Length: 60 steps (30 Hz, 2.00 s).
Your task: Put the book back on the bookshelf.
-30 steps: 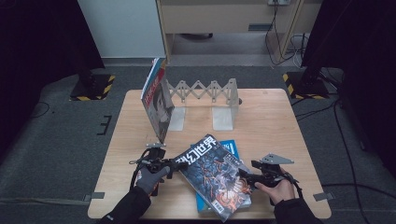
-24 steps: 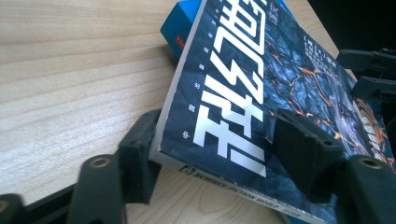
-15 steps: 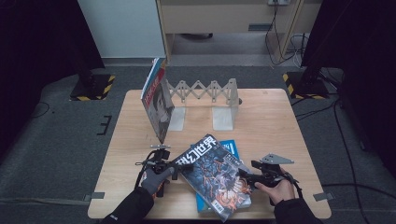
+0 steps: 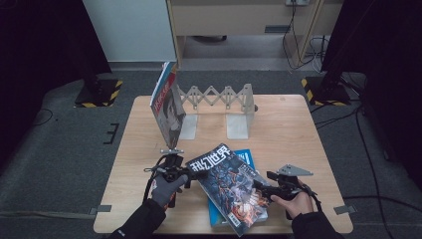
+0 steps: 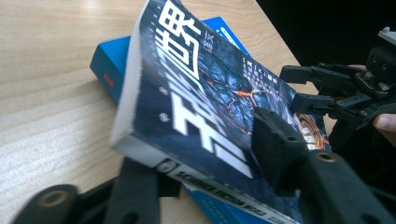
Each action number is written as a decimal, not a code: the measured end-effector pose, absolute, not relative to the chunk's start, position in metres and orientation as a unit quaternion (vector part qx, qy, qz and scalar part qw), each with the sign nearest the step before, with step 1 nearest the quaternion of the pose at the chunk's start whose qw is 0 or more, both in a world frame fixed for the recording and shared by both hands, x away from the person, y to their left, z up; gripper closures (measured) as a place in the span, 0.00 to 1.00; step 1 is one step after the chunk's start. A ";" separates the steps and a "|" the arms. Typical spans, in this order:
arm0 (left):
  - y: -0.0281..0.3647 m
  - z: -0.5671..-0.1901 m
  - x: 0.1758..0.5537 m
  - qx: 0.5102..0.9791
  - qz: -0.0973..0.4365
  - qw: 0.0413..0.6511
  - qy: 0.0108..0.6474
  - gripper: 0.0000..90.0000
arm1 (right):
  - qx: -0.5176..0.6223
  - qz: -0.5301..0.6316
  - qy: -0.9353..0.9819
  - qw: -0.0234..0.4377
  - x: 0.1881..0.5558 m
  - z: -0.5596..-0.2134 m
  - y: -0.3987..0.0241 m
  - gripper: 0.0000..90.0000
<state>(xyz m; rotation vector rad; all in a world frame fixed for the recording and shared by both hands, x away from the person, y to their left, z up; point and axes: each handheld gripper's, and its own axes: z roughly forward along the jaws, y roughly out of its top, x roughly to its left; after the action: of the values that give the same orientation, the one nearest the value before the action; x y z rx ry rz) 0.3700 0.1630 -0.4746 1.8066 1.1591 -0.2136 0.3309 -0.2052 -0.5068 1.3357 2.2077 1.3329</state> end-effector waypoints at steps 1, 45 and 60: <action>0.163 -0.473 0.371 0.739 -0.089 0.471 0.475 0.64 | 0.454 0.454 0.757 0.119 0.331 -0.507 -0.205 0.34; 0.166 -0.348 0.381 0.712 -0.022 0.544 0.443 0.91 | 0.500 0.404 0.746 0.176 0.347 -0.509 -0.243 0.35; 0.178 -0.289 0.377 0.701 0.073 0.564 0.429 0.91 | 0.518 0.358 0.753 0.193 0.355 -0.519 -0.253 0.28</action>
<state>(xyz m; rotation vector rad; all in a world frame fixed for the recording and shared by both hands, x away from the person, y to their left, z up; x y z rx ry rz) 0.3769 0.1784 -0.2888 1.6505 1.0102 0.1713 0.3546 -0.2531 -0.5193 1.4527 2.1134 1.0042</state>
